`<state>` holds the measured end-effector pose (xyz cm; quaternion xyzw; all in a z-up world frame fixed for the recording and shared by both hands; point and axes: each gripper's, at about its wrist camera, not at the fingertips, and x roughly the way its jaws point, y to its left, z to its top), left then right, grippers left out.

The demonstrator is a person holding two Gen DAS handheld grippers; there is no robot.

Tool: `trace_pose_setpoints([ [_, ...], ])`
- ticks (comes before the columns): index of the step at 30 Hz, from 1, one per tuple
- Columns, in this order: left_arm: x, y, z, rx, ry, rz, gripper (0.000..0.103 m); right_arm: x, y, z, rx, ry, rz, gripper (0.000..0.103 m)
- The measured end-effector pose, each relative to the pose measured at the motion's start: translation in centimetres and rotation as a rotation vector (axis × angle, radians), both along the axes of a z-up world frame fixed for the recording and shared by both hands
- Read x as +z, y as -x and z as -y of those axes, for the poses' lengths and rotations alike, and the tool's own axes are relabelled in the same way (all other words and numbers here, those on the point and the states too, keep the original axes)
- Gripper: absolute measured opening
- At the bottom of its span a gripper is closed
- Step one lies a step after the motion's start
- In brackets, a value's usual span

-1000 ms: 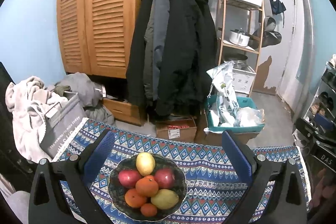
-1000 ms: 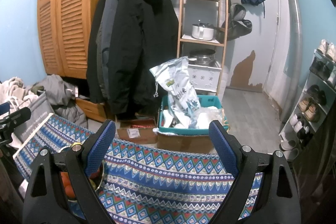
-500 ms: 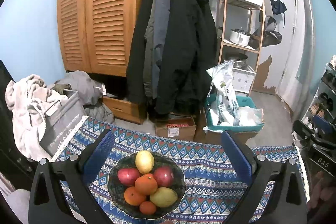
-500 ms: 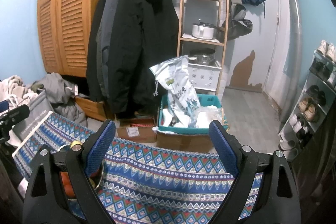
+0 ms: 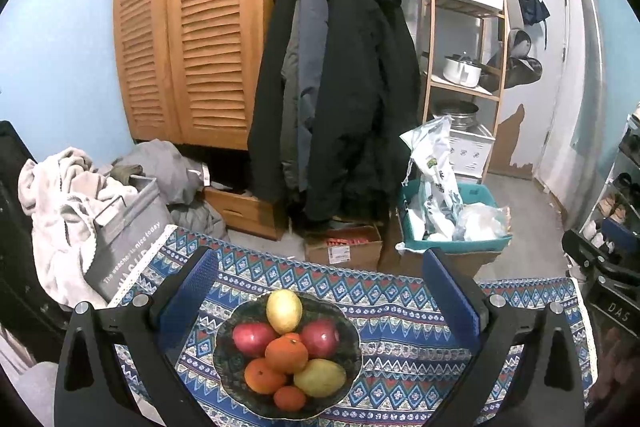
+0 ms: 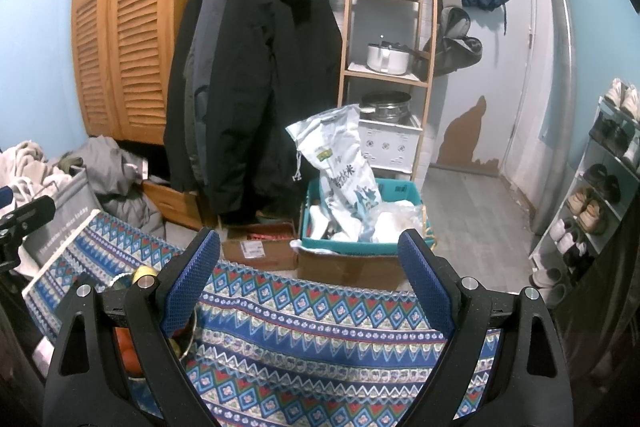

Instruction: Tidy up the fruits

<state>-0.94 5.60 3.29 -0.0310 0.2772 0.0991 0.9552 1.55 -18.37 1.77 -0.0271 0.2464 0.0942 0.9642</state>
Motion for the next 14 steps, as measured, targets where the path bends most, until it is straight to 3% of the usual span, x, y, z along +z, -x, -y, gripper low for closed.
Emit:
trace_pose_setpoints([
  [14,0.15,0.07,-0.63,0.015,0.015,0.001,0.102,-0.14,0.07,-0.07,0.002,0.005,-0.002,0.089],
])
